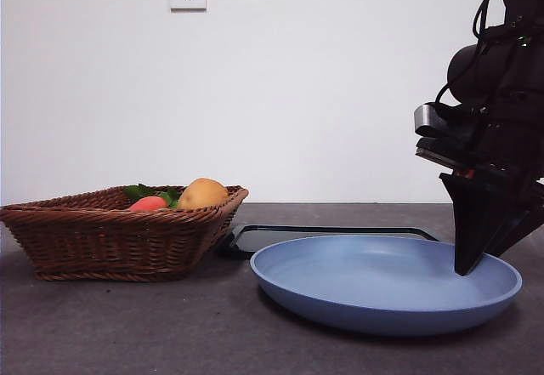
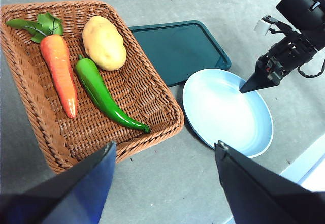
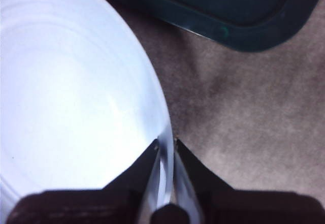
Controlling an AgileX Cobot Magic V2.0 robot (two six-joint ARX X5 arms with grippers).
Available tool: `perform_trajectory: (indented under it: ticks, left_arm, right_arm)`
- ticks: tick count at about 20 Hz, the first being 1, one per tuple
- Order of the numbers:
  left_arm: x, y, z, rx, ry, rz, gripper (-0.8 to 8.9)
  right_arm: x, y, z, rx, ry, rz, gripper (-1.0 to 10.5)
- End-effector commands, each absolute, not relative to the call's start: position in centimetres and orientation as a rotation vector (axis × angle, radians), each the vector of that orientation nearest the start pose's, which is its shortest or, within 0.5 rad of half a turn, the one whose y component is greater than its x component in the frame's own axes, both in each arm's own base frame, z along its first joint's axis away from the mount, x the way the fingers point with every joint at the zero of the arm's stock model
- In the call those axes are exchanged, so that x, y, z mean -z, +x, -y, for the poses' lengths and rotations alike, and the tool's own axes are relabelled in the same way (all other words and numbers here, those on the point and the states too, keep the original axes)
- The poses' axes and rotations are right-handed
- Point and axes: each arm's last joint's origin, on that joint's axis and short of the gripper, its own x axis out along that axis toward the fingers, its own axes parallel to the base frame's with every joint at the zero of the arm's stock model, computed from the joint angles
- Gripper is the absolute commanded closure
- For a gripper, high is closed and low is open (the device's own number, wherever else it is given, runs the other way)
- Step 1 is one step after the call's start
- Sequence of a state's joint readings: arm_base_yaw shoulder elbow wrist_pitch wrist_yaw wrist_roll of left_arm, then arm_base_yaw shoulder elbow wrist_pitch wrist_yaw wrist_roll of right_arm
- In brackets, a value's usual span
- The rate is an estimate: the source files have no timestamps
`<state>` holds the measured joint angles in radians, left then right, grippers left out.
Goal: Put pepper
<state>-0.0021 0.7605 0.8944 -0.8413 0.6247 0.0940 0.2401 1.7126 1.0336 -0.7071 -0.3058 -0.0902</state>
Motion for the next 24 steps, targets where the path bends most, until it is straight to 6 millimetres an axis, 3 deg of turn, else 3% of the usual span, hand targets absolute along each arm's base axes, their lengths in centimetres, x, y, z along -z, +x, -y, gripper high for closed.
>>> perform_trajectory:
  ticks: [1, 7, 12, 15, 19, 24]
  left_arm:
    - [-32.3, 13.5, 1.8, 0.638, -0.126, -0.635, 4.71]
    - [-33.2, 15.5, 3.2, 0.615, -0.119, -0.710, 4.76]
    - [-33.0, 21.0, 6.8, 0.504, -0.027, -0.861, 4.77]
    - [-31.3, 25.3, 10.1, 0.479, 0.057, -0.966, 4.77]
    - [-28.0, 30.0, 13.4, 0.391, 0.148, -1.083, 4.77]
    - [-24.2, 33.2, 15.3, 0.333, 0.185, -1.173, 4.77]
  right_arm:
    - [-17.1, 29.4, -8.1, -0.508, -0.041, -1.347, 9.4]
    - [-23.4, 26.8, -7.5, -0.497, -0.014, -1.160, 9.4]
    - [-28.4, 23.3, -6.6, -0.491, 0.002, -0.993, 9.4]
    - [-30.8, 21.3, -6.1, -0.489, 0.021, -0.893, 9.4]
    - [-32.5, 19.5, -5.7, -0.492, 0.027, -0.808, 9.4]
    - [-33.2, 18.6, -5.4, -0.496, 0.035, -0.769, 9.4]
